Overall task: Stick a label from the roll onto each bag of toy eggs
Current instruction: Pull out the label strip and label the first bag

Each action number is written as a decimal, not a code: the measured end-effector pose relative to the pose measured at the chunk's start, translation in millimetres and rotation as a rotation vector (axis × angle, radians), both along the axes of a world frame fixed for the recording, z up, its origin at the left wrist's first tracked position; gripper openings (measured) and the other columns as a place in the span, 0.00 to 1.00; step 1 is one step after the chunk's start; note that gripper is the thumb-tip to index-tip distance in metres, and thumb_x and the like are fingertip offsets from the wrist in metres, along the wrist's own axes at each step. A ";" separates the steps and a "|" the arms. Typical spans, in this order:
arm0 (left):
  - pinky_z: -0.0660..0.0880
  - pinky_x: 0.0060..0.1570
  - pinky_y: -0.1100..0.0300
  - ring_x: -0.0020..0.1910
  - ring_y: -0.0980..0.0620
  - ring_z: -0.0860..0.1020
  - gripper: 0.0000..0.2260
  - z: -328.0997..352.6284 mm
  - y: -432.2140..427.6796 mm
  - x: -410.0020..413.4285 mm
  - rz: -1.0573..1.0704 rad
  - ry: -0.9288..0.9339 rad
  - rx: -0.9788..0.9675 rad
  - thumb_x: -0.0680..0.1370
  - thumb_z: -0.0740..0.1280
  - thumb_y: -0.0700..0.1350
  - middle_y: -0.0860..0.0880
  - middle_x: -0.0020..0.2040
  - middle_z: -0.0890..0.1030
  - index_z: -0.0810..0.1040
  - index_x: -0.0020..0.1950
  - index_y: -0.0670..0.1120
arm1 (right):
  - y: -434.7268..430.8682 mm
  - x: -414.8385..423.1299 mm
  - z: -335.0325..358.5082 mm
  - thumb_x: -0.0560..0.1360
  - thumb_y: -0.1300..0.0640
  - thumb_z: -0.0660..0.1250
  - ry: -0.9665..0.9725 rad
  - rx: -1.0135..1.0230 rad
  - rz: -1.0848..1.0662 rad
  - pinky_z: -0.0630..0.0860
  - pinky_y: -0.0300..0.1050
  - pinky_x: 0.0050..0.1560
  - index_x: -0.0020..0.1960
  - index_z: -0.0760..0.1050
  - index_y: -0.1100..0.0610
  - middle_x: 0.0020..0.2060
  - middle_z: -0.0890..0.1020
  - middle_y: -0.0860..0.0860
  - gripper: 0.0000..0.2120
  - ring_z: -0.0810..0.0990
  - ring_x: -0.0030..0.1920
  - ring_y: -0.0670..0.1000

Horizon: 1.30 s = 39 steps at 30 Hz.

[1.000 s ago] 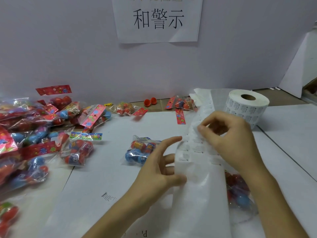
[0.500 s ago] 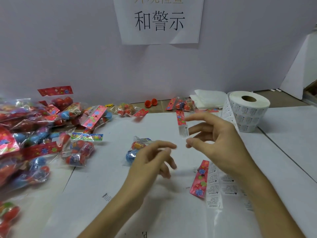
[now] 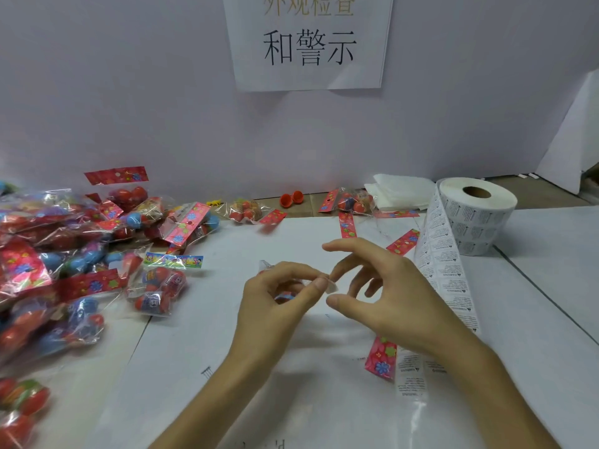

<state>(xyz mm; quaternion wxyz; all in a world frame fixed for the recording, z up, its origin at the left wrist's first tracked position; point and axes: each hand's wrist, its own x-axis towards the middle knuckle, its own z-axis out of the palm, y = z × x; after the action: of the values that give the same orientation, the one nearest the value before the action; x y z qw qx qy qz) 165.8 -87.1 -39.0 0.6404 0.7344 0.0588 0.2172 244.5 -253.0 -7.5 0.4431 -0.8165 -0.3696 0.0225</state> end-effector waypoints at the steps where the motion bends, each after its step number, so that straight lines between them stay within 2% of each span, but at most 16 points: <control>1: 0.75 0.39 0.65 0.42 0.54 0.81 0.02 1.8 0.2 -0.8 -0.032 0.029 -0.070 0.73 0.76 0.51 0.51 0.46 0.87 0.87 0.45 0.55 | 0.2 0.7 -0.7 0.70 0.50 0.78 -0.005 -0.001 -0.024 0.77 0.38 0.47 0.64 0.73 0.35 0.49 0.82 0.35 0.26 0.83 0.44 0.43; 4: 0.76 0.38 0.64 0.42 0.55 0.81 0.11 5.7 -0.3 -2.0 -0.093 0.092 -0.258 0.71 0.75 0.54 0.51 0.50 0.87 0.88 0.51 0.54 | 1.0 2.7 -1.4 0.71 0.49 0.77 0.006 0.081 -0.085 0.78 0.38 0.43 0.54 0.80 0.40 0.45 0.83 0.37 0.13 0.83 0.42 0.43; 6: 0.77 0.38 0.64 0.41 0.54 0.81 0.16 7.8 -0.8 -1.5 -0.098 0.110 -0.366 0.69 0.73 0.54 0.49 0.51 0.87 0.89 0.54 0.52 | 1.4 3.4 -0.4 0.73 0.51 0.75 0.017 0.168 -0.129 0.79 0.44 0.44 0.45 0.82 0.44 0.41 0.84 0.39 0.04 0.83 0.40 0.46; 11: 0.78 0.39 0.64 0.41 0.52 0.83 0.17 8.2 -2.6 -0.5 -0.103 0.136 -0.364 0.70 0.71 0.53 0.51 0.52 0.87 0.87 0.57 0.54 | 0.4 2.7 1.5 0.75 0.55 0.74 -0.017 0.249 -0.132 0.78 0.47 0.43 0.41 0.81 0.48 0.37 0.83 0.42 0.05 0.82 0.39 0.49; 16: 0.79 0.41 0.62 0.40 0.52 0.83 0.20 7.3 -1.5 0.5 -0.015 0.103 -0.142 0.75 0.75 0.54 0.55 0.54 0.86 0.80 0.66 0.57 | 2.1 -0.2 -2.9 0.76 0.58 0.72 -0.134 0.107 -0.050 0.76 0.41 0.40 0.42 0.78 0.50 0.38 0.81 0.42 0.07 0.81 0.41 0.48; 18: 0.78 0.42 0.63 0.41 0.54 0.83 0.15 6.5 2.9 0.3 0.015 0.066 -0.013 0.76 0.74 0.54 0.57 0.53 0.85 0.81 0.63 0.59 | 1.0 -0.2 -3.6 0.76 0.55 0.70 -0.173 0.056 -0.034 0.75 0.40 0.40 0.42 0.76 0.49 0.39 0.80 0.41 0.05 0.80 0.41 0.47; 21: 0.77 0.42 0.63 0.43 0.52 0.81 0.03 5.4 6.9 0.3 0.025 0.010 0.180 0.75 0.75 0.50 0.59 0.49 0.83 0.86 0.48 0.56 | 0.2 -0.4 -3.2 0.74 0.51 0.67 -0.219 0.011 -0.023 0.74 0.42 0.41 0.41 0.74 0.48 0.40 0.79 0.40 0.04 0.79 0.41 0.46; 24: 0.76 0.42 0.63 0.44 0.50 0.81 0.03 2.6 7.7 1.0 0.001 0.000 0.258 0.76 0.76 0.47 0.57 0.47 0.83 0.86 0.42 0.52 | 1.0 -0.2 -4.8 0.73 0.50 0.67 -0.262 -0.005 -0.027 0.76 0.45 0.41 0.42 0.74 0.47 0.40 0.79 0.39 0.02 0.79 0.41 0.46; 25: 0.76 0.42 0.64 0.44 0.51 0.81 0.04 2.5 7.9 1.2 -0.014 0.017 0.243 0.76 0.77 0.47 0.57 0.46 0.84 0.86 0.42 0.53 | 1.5 0.5 -5.7 0.73 0.50 0.67 -0.269 -0.005 -0.037 0.76 0.45 0.41 0.44 0.76 0.46 0.41 0.79 0.40 0.01 0.79 0.40 0.46; 27: 0.75 0.41 0.65 0.41 0.54 0.81 0.04 3.4 7.5 1.3 -0.037 0.061 0.143 0.75 0.76 0.47 0.56 0.42 0.84 0.87 0.41 0.54 | 2.2 1.7 -6.7 0.75 0.52 0.69 -0.258 0.013 -0.069 0.77 0.42 0.42 0.53 0.77 0.44 0.45 0.80 0.39 0.08 0.80 0.40 0.46; 29: 0.75 0.39 0.65 0.38 0.55 0.79 0.03 6.1 6.4 1.4 -0.051 0.096 -0.025 0.71 0.76 0.52 0.53 0.38 0.84 0.87 0.41 0.54 | 2.2 3.0 -7.0 0.76 0.53 0.72 -0.198 0.045 -0.104 0.76 0.36 0.41 0.62 0.75 0.41 0.48 0.80 0.38 0.17 0.80 0.41 0.45; 30: 0.75 0.38 0.64 0.37 0.54 0.79 0.07 6.2 6.7 1.6 -0.053 0.107 -0.098 0.68 0.75 0.55 0.52 0.37 0.83 0.87 0.41 0.53 | 2.4 3.0 -6.1 0.76 0.53 0.73 -0.153 0.073 -0.122 0.76 0.35 0.41 0.63 0.75 0.40 0.48 0.80 0.37 0.18 0.81 0.41 0.45; 32: 0.75 0.37 0.62 0.37 0.53 0.79 0.13 6.3 8.4 1.8 -0.066 0.123 -0.218 0.66 0.75 0.57 0.49 0.38 0.83 0.88 0.44 0.51 | 2.8 3.4 -5.3 0.76 0.53 0.73 -0.050 0.149 -0.154 0.76 0.35 0.40 0.57 0.79 0.41 0.46 0.81 0.37 0.12 0.81 0.40 0.45; 35: 0.73 0.39 0.58 0.38 0.51 0.77 0.10 7.6 9.5 1.2 -0.090 0.142 -0.268 0.70 0.79 0.53 0.47 0.39 0.82 0.88 0.47 0.49 | 4.3 3.8 -3.4 0.75 0.52 0.73 0.061 0.205 -0.162 0.77 0.37 0.40 0.46 0.82 0.44 0.42 0.84 0.38 0.03 0.81 0.38 0.46; 37: 0.73 0.39 0.60 0.38 0.52 0.78 0.10 8.2 8.9 0.7 -0.096 0.144 -0.283 0.70 0.80 0.51 0.48 0.40 0.82 0.87 0.47 0.49 | 5.5 2.8 -2.3 0.75 0.53 0.73 0.107 0.224 -0.140 0.77 0.38 0.41 0.44 0.83 0.45 0.41 0.84 0.39 0.03 0.82 0.38 0.46; 39: 0.74 0.37 0.62 0.38 0.53 0.78 0.11 8.5 7.4 0.8 -0.106 0.140 -0.295 0.68 0.77 0.54 0.49 0.40 0.82 0.88 0.46 0.50 | 6.9 1.5 -0.9 0.75 0.53 0.74 0.137 0.226 -0.125 0.79 0.41 0.42 0.45 0.83 0.46 0.42 0.85 0.40 0.02 0.82 0.38 0.47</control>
<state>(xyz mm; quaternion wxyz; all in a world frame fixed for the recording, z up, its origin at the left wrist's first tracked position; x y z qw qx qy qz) 166.6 -79.7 -30.6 0.7462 0.6477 0.0957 0.1205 246.0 -246.1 -8.4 0.5568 -0.7794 -0.2872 0.0086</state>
